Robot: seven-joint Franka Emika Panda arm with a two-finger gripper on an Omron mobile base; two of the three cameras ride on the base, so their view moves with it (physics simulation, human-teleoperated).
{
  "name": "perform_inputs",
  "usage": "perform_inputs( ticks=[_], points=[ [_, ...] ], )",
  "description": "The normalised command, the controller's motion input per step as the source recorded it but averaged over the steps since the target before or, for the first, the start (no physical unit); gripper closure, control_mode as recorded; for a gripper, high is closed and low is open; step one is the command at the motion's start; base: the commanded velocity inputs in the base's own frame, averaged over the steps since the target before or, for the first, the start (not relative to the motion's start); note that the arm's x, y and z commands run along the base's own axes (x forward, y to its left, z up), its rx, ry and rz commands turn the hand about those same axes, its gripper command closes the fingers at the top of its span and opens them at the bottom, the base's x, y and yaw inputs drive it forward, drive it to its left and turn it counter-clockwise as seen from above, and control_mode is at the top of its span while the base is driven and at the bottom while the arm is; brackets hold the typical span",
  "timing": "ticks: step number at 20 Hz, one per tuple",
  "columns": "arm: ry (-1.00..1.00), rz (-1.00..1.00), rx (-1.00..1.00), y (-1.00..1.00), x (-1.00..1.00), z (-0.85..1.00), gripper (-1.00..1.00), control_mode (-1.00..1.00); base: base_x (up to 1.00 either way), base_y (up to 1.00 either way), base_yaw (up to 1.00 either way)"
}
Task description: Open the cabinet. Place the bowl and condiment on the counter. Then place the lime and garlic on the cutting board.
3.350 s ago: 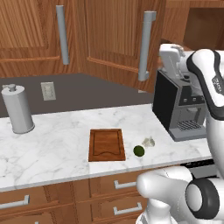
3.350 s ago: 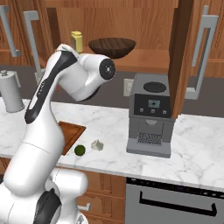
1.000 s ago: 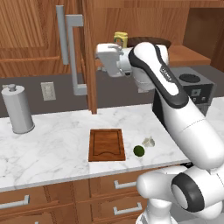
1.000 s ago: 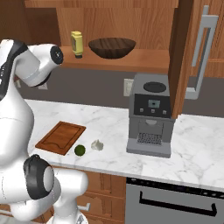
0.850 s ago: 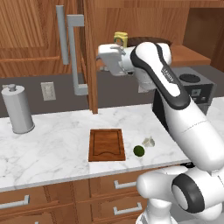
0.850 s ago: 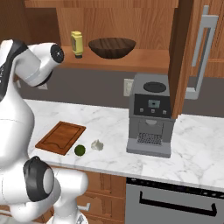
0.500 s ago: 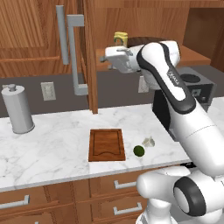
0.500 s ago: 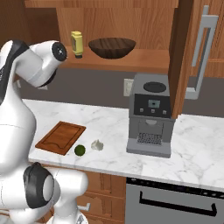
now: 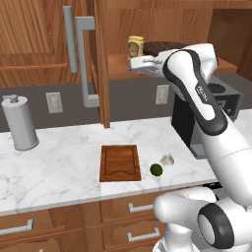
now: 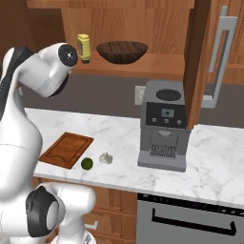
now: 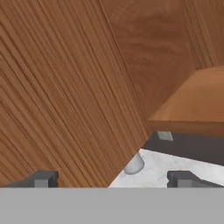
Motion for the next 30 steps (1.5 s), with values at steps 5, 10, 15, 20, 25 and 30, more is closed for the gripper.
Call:
perform_inputs(
  ticks=[5, 10, 15, 20, 25, 30],
  points=[
    [-0.11, -0.13, -0.11, -0.38, 0.00, 0.00, -1.00, -1.00, 0.00, 0.00, 0.00],
    [-0.09, -0.15, -0.12, -0.33, 0.03, 0.00, -1.00, -1.00, 0.00, 0.00, 0.00],
    [-0.11, -0.15, -0.12, -0.29, 0.11, 0.04, -1.00, -1.00, 0.00, 0.00, 0.00],
    [-0.13, -0.10, -0.05, -0.16, 0.14, 0.18, -1.00, -1.00, 0.00, 0.00, 0.00],
    [-0.12, -0.05, -0.04, -0.12, 0.10, 0.13, -1.00, -1.00, 0.00, 0.00, 0.00],
    [-0.05, -0.02, -0.04, -0.21, 0.03, 0.00, -1.00, -1.00, 0.00, 0.00, 0.00]
  ],
)
